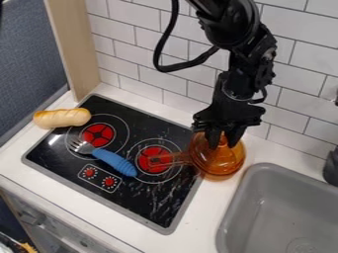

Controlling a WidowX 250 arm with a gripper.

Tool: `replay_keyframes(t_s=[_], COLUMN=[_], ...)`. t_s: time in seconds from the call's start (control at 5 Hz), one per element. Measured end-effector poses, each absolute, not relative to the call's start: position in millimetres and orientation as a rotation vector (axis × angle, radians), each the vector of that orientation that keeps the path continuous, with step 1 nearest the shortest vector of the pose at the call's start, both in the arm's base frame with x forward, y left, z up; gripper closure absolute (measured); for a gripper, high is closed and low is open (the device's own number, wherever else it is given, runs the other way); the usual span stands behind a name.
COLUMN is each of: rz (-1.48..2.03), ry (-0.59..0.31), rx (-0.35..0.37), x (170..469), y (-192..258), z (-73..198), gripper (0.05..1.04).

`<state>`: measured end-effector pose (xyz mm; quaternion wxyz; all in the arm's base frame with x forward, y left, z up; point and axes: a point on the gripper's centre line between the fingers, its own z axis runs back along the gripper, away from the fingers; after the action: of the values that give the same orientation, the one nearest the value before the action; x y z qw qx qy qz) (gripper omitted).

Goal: Took off the yellow lid and placed it on the lower right corner of the burner

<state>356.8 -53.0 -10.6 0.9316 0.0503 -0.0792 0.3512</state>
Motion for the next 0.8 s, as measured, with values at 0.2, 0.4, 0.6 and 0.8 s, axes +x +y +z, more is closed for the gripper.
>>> replay_keyframes(t_s=[0.2,0.4,0.6,0.8], rz=[0.719,0.722,0.705,0.72], ry=[-0.166,-0.169,-0.228,-0.277], rx=[0.098,0.105,0.087,0.073], x=[354.3,350.5,349.5,336.1], y=[-54.4,-52.9,-58.4,-55.7], z=[-11.6,-8.0,14.7,38.3], gripper=[0.705,0.705,0.705,0.705])
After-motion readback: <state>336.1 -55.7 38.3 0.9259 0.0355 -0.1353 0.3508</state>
